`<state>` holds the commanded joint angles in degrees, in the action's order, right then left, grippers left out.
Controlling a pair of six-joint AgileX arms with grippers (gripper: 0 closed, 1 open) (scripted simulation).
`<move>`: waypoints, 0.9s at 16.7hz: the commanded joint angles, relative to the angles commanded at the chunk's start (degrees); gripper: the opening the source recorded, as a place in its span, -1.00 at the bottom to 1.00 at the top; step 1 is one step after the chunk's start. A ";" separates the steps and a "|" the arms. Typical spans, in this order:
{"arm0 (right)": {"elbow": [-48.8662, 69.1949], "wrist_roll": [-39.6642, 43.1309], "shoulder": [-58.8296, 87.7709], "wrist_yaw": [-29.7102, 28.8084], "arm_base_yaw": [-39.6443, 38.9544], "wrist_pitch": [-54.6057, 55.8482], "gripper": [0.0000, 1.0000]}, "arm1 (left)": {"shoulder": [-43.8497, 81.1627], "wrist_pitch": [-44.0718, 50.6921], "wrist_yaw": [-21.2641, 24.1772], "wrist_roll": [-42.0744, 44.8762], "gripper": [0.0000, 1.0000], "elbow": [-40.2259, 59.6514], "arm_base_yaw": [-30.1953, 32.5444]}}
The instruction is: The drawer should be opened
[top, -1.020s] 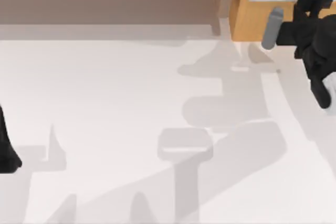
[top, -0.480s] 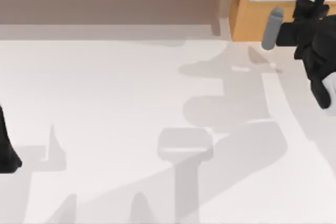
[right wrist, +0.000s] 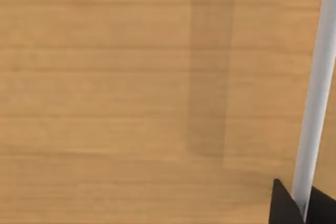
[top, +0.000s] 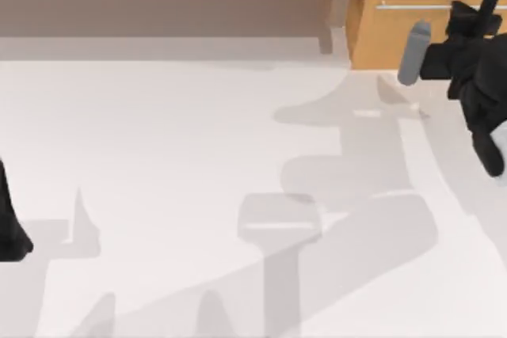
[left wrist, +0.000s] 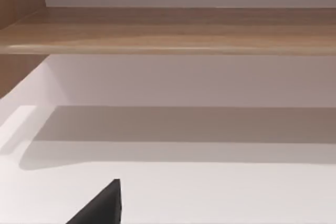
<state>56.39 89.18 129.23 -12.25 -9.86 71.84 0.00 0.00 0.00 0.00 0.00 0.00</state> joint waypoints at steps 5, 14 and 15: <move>-10.84 -0.19 -4.76 -1.08 -1.51 6.15 -1.00 | 0.00 0.00 0.00 0.00 1.00 0.00 0.00; -15.95 -0.43 -7.08 -1.89 -2.18 9.46 -1.00 | 0.00 0.00 0.00 0.00 1.00 0.00 0.00; -18.13 -0.51 -7.86 -2.28 -2.55 10.71 -1.00 | 0.00 0.00 0.00 0.00 1.00 0.00 0.00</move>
<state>38.26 88.67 121.37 -14.53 -12.41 82.56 0.00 0.00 0.00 0.00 0.00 0.00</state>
